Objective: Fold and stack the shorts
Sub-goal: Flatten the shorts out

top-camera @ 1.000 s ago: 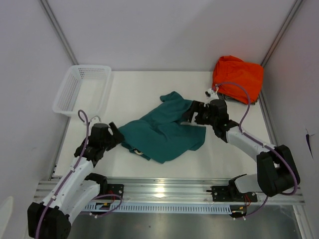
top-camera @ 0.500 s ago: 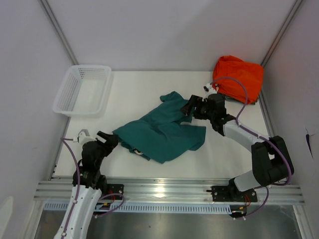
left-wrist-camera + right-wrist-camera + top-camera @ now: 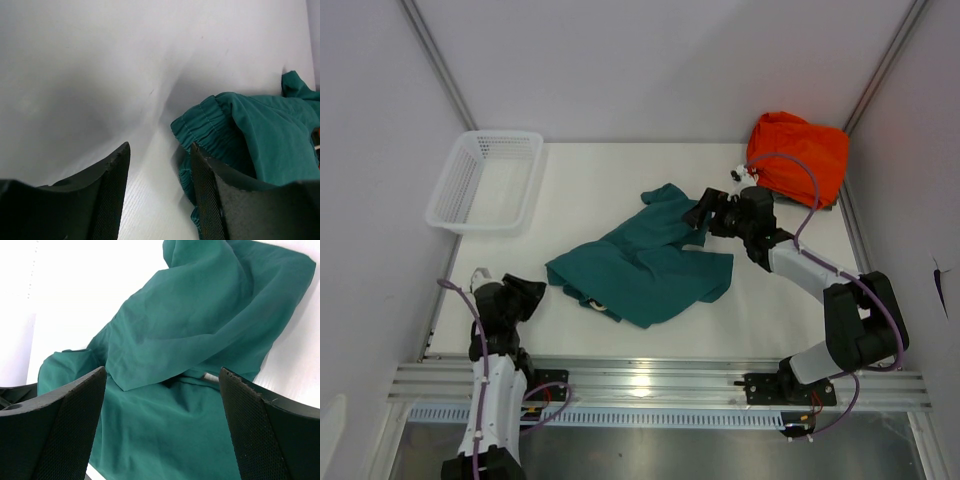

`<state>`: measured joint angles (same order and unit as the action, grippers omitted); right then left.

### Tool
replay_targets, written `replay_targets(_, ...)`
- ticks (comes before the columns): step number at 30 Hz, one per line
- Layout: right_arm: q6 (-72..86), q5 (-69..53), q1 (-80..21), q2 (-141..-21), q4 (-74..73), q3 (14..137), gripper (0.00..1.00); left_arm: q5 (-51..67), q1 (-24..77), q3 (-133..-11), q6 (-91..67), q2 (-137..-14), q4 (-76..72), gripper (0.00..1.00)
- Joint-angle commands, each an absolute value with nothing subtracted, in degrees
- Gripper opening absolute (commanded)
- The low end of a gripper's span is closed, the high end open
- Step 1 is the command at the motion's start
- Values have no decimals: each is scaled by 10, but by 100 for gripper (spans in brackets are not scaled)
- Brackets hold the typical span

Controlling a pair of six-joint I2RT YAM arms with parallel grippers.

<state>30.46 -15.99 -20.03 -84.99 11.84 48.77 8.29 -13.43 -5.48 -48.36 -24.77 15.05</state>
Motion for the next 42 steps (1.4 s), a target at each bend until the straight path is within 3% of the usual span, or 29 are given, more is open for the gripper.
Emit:
replay_targets(1, 310, -173, -195, -857, 147, 495, 94, 162, -148, -42, -467, -276, 56, 54)
replay_targets(7, 312, -187, -191, -863, 152, 495, 94, 192, -148, -33, -446, -290, -24, 76)
replay_targets(10, 314, -193, -190, -865, 156, 496, 93, 180, -148, -33, -446, -279, -25, 75)
replay_targets(15, 316, -204, -189, -863, 160, 495, 93, 185, -148, -45, -439, -363, -61, 69)
replay_targets(27, 324, -227, -180, -867, 172, 488, 94, 203, -148, -70, -426, -506, -160, 72)
replay_targets(37, 327, -234, -178, -863, 176, 485, 93, 251, -147, -58, -460, -656, -338, 65)
replay_targets(42, 329, -234, -175, -864, 177, 487, 93, 273, -147, -69, -473, -736, -398, 41)
